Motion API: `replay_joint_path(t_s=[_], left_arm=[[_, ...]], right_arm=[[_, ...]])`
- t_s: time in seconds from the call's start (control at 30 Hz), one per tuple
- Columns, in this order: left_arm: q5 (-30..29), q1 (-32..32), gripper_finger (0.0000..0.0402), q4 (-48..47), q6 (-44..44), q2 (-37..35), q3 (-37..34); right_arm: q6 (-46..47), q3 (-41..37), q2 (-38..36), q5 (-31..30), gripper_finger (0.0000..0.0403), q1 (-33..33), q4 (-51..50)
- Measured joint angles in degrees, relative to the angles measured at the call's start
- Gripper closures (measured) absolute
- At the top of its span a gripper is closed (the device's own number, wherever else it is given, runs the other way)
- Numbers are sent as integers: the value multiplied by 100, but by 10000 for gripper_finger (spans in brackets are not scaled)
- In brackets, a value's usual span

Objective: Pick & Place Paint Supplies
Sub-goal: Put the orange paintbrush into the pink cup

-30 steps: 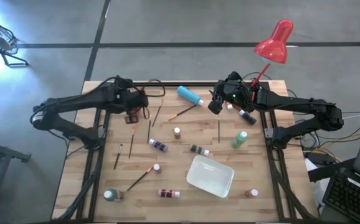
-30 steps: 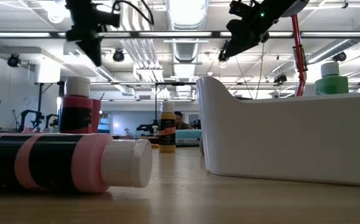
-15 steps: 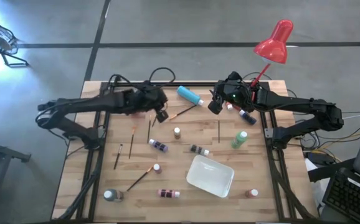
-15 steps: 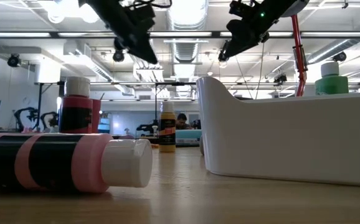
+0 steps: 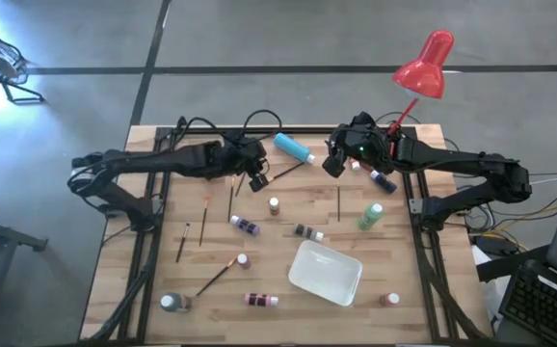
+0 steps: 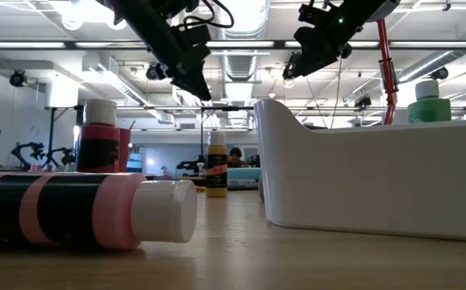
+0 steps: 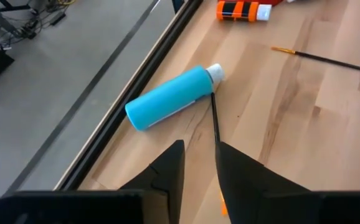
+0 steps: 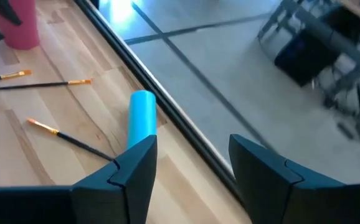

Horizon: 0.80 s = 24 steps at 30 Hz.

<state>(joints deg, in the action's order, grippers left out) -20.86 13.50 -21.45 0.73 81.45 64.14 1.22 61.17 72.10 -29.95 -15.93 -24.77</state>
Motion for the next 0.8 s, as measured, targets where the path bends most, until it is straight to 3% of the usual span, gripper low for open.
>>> replay_joint_path(t_s=[0.17, 0.3, 0.4, 0.8], left_arm=[[0, 7, 303, 2, 0, -13, 0], [0, 17, 301, 64, -46, -15, -31], [0, 33, 302, 58, -48, -15, -67], [0, 98, 302, 44, -113, -15, -68]], right_arm=[[881, 0, 4, 141, 219, -226, -636], [1574, 0, 81, 917, 224, -533, -1040], [1832, 0, 212, 1136, 225, -674, -1290], [2895, 0, 1498, 1494, 200, -862, -2045]])
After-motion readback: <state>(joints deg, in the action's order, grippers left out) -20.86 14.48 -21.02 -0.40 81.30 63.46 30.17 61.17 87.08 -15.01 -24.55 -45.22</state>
